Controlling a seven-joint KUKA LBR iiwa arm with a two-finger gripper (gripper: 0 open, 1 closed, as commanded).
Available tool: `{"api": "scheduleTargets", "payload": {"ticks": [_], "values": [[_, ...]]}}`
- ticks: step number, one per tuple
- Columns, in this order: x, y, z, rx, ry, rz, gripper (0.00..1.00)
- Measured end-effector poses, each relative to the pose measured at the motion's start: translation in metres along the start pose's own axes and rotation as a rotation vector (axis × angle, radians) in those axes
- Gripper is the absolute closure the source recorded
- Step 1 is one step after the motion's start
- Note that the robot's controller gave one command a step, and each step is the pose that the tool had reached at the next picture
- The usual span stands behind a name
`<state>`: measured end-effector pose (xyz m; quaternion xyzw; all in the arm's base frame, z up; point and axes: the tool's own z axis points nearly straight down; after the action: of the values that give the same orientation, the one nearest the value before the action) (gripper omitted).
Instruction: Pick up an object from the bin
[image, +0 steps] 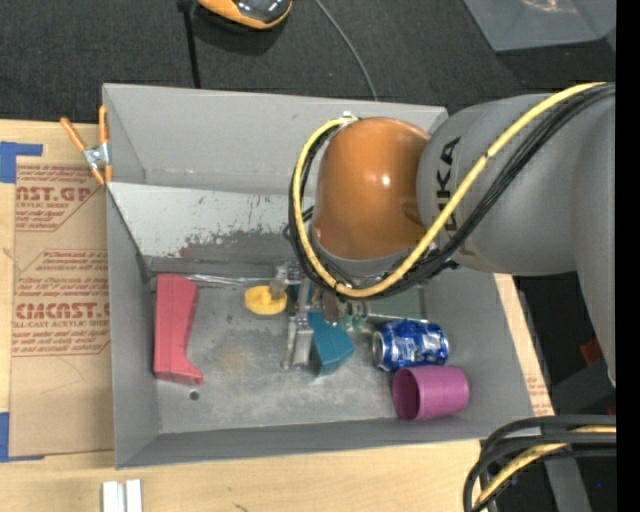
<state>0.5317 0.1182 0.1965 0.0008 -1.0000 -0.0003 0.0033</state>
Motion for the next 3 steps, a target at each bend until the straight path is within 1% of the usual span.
{"api": "scheduleTargets", "payload": {"ticks": [1,2,3], "values": [[-0.002,0.000,-0.004,-0.001,-0.007,0.001,0.00],[-0.010,-0.003,0.000,-0.002,-0.007,0.026,0.00],[-0.041,-0.002,0.027,-0.003,-0.013,0.102,0.00]]}}
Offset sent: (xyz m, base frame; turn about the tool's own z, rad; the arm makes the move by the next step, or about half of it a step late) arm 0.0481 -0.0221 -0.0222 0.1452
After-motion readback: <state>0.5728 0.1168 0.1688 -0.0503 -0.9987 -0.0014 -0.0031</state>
